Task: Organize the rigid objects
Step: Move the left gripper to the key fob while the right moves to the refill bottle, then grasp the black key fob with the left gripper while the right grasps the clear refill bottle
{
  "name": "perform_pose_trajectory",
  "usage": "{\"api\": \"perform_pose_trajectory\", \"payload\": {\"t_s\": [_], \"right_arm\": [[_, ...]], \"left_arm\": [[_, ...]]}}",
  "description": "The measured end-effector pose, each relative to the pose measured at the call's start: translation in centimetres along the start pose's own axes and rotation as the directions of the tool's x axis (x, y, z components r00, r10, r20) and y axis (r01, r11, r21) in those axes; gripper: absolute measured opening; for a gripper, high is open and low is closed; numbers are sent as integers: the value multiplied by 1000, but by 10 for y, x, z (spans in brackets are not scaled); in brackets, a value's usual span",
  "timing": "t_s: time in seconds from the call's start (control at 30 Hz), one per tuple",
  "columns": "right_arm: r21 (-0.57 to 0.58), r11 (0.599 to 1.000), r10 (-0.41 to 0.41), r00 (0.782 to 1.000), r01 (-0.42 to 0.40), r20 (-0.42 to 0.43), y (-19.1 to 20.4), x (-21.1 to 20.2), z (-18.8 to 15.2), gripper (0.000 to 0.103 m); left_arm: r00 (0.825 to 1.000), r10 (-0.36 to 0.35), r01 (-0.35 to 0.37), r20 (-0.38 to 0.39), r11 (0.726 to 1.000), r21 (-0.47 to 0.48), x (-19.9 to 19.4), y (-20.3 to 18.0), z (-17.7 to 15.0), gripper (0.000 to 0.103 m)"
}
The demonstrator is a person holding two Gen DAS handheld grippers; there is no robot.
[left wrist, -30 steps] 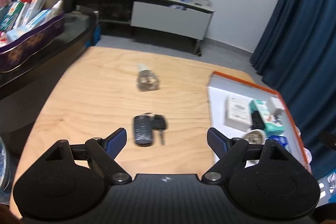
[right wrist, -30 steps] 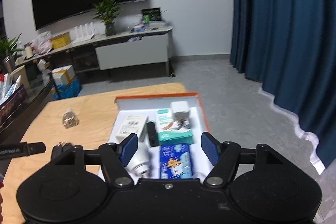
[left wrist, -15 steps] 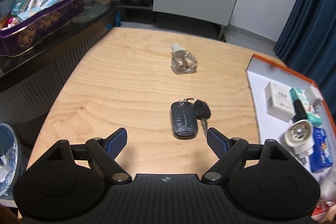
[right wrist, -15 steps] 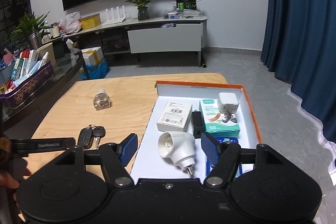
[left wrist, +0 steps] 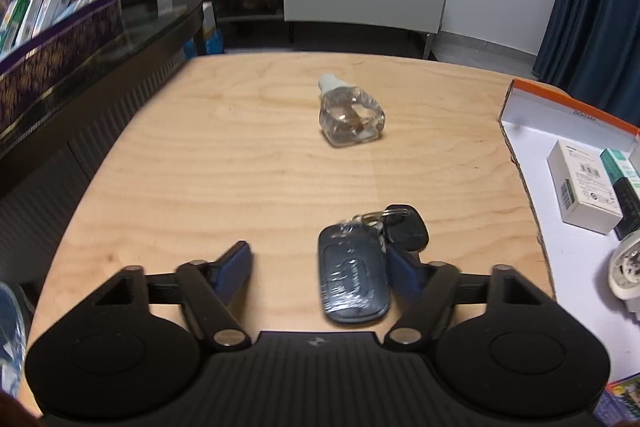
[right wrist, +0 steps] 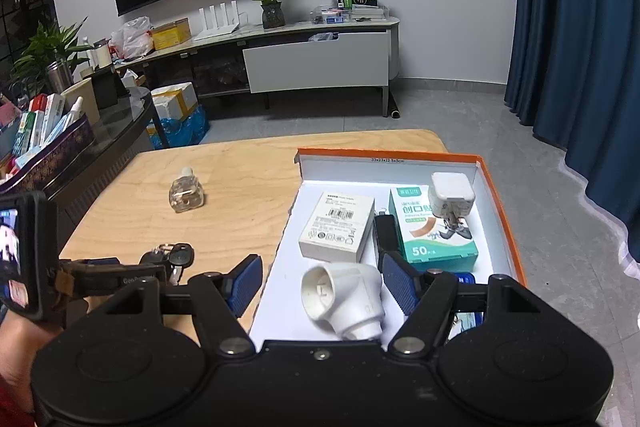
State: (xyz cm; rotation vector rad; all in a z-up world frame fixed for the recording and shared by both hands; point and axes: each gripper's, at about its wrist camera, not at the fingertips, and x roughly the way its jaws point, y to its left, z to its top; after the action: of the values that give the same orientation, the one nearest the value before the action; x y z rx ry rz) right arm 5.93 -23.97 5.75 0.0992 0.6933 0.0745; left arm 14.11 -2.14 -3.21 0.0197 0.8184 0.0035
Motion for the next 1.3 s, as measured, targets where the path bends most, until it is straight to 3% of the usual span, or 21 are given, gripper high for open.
{"api": "perform_pose_trajectory", "payload": {"t_s": [0.1,0.13,0.37,0.63,0.9,1.13,1.17,1.23,1.3], "right_arm": [[1,1000,13,1000,-13,-3,2,8,4,80],[-1,1000,18,1000,-18,-5,4,10,6,80],[-55,993,99,994,-102,-48,31,35,21,80],[-142,963,210,967,-230,-145,92,97,46,80],[-227,940,201,951,-255,-235,150,185,60,80],[-298,932,130,956,-208,-262,180,240,65,80],[-290,932,138,952,-218,-272,180,245,65,78],[-279,933,154,953,-227,-260,180,245,66,60],[-296,933,130,957,-207,-260,182,239,66,59]], "left_arm": [[999,-21,21,26,999,29,-3,1,-1,38],[999,-26,25,30,999,31,-4,2,-2,36],[996,-65,67,65,997,-36,-17,28,-3,36],[988,-80,95,135,990,-103,-42,56,4,36],[985,-79,101,156,985,-140,-39,71,5,36],[978,-102,128,181,982,-136,-40,72,3,36],[977,-106,132,184,982,-138,-40,72,3,36],[976,-107,134,188,981,-138,-40,72,3,36],[976,-105,132,188,982,-137,-41,71,3,36]]}}
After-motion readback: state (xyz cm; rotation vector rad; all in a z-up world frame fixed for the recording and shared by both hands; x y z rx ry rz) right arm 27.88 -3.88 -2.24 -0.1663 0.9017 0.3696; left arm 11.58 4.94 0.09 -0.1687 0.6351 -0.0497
